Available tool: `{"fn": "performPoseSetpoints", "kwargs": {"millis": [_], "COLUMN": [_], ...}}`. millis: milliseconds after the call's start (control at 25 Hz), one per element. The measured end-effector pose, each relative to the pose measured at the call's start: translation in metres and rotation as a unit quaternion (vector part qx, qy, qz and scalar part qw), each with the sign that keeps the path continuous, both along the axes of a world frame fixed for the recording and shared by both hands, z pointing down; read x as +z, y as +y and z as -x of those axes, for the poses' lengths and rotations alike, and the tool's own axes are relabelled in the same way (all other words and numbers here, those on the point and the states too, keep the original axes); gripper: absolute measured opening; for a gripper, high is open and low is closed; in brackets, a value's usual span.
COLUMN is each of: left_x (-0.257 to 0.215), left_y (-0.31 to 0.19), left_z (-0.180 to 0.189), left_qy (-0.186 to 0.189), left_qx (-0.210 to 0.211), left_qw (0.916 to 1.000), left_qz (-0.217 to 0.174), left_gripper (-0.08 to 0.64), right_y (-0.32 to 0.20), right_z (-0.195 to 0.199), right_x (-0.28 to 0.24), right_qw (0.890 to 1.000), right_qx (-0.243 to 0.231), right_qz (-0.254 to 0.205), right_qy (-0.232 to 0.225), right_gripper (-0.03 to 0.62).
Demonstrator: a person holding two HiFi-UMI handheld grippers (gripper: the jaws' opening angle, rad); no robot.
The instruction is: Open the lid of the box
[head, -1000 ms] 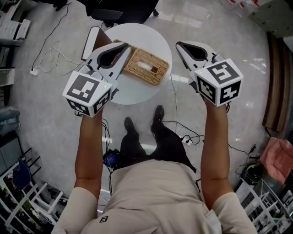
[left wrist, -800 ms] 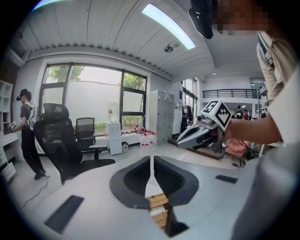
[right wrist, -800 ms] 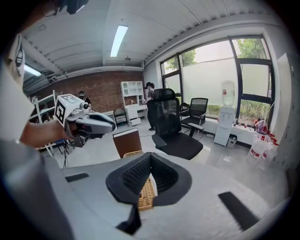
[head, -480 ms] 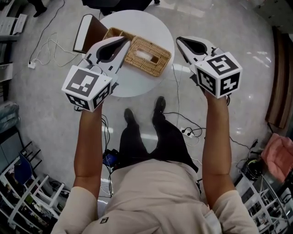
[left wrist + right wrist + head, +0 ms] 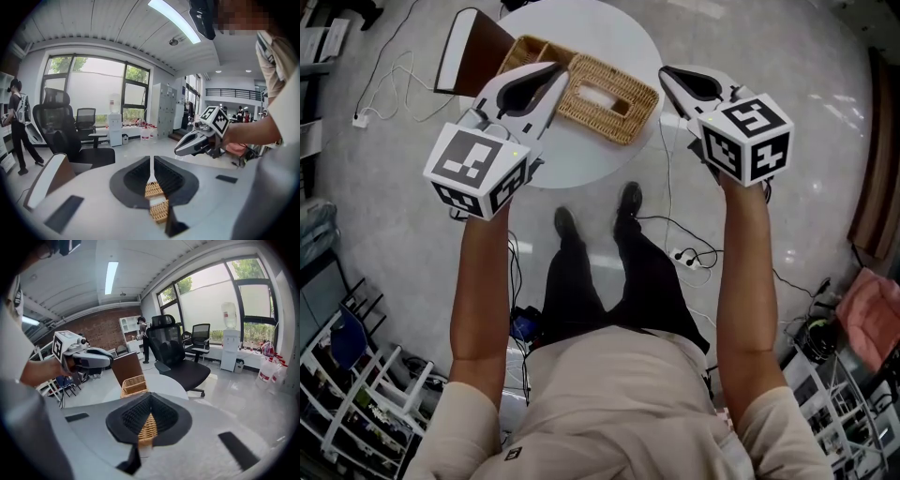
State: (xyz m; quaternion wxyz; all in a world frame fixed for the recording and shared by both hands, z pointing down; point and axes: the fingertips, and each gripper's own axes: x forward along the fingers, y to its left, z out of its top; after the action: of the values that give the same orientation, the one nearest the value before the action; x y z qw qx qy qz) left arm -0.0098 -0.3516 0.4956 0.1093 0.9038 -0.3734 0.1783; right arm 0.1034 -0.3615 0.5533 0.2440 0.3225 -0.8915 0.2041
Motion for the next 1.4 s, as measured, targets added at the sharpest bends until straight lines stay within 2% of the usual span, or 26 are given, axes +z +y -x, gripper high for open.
{"fn": "performPoseSetpoints", "kwargs": {"millis": [400,880,1120,1400], "left_x": [0.042,0.07,0.074,0.081], "left_y": [-0.004,0.0,0.002,0.002], "left_z": [0.0,0.002,0.003,0.007], "left_qy": [-0.006,-0.006,-0.007,-0.007], "left_qx": [-0.001,-0.007,-0.01,-0.013], "left_qw": [0.9997,0.9991,0.9989,0.9987], "left_qz": [0.023,0.041,0.045,0.049], "left_gripper": [0.025,0.025,0.025,0.025], "right_y": [0.002,0.006,0.008,0.011], "right_z": [0.002,-0.001,0.001,0.006], "right_x": [0.056,0.107,0.115,0.126], "right_qw": [0.999,0.995,0.991,0.989], "right_qx": [-0.002,0.013,0.02,0.017], "right_qz": [0.046,0.096,0.121,0.139], "right_qy": [-0.014,-0.018,-0.045,-0.047], "right_gripper": [0.033,0.147,0.158,0.141]}}
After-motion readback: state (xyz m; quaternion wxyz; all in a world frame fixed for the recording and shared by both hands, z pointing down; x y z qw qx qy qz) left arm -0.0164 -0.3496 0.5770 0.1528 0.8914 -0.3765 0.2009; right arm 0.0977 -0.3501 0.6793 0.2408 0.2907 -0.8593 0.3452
